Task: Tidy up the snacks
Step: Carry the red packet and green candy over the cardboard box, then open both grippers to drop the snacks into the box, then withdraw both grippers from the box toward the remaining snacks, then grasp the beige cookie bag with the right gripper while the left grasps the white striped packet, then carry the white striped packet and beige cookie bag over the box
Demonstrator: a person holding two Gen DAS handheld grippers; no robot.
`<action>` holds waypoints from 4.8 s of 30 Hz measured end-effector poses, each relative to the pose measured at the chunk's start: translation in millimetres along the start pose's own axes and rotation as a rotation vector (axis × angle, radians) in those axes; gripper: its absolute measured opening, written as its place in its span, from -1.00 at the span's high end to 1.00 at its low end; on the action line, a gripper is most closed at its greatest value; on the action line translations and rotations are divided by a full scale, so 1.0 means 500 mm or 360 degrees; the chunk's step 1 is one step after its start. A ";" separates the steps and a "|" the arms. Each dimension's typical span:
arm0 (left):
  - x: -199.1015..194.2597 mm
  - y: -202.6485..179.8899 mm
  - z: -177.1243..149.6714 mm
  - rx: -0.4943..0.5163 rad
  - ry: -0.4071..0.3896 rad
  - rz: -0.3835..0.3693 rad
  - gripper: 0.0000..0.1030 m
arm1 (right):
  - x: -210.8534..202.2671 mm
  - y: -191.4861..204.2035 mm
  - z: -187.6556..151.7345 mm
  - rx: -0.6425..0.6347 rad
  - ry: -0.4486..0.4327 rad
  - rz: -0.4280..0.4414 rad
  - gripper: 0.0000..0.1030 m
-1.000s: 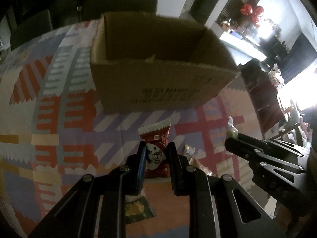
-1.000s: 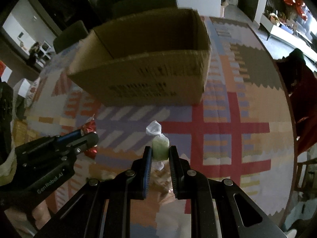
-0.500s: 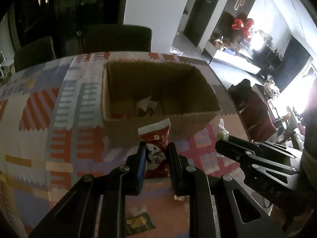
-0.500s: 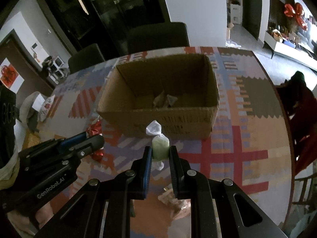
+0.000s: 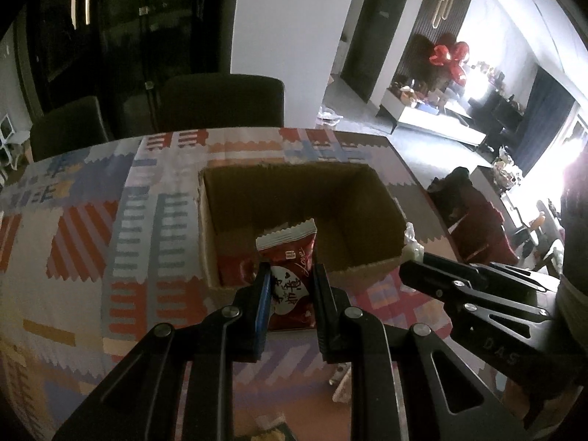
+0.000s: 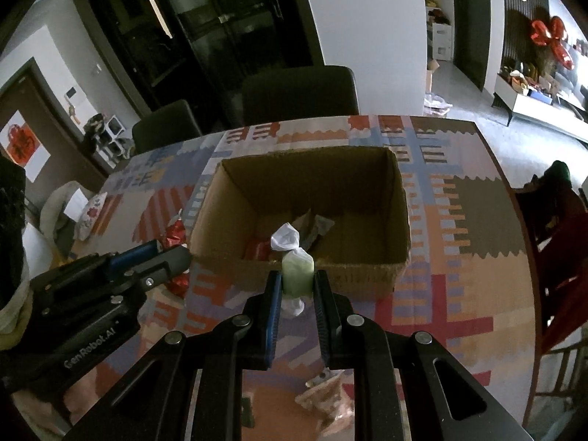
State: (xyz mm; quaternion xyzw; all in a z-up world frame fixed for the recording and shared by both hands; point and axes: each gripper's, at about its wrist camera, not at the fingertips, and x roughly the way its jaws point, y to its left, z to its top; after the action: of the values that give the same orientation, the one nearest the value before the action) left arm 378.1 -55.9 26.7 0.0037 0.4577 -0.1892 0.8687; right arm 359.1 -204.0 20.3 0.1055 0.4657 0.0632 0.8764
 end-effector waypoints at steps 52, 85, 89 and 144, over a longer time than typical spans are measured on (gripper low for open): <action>-0.038 -0.001 -0.112 0.0076 -0.0014 0.0220 -0.34 | 0.039 0.006 -0.100 -0.0161 0.0220 -0.0030 -0.03; 0.172 0.050 -0.352 -0.0236 0.0768 0.0069 -0.42 | 0.215 -0.024 -0.291 -0.0247 0.0888 -0.0073 -0.03; 0.200 0.060 -0.363 -0.0276 0.0859 0.0070 -0.44 | 0.236 -0.023 -0.297 -0.0251 0.0928 -0.0089 -0.03; 0.148 -0.007 -0.293 -0.0313 0.0525 0.0010 0.24 | 0.149 -0.015 -0.235 -0.0108 0.0562 -0.0151 0.09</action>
State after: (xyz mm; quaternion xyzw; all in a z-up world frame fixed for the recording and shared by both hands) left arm 298.3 -56.8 -117.1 -0.0487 0.6103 -0.1378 0.7786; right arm 303.4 -180.9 -105.4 0.0411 0.6143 0.0550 0.7861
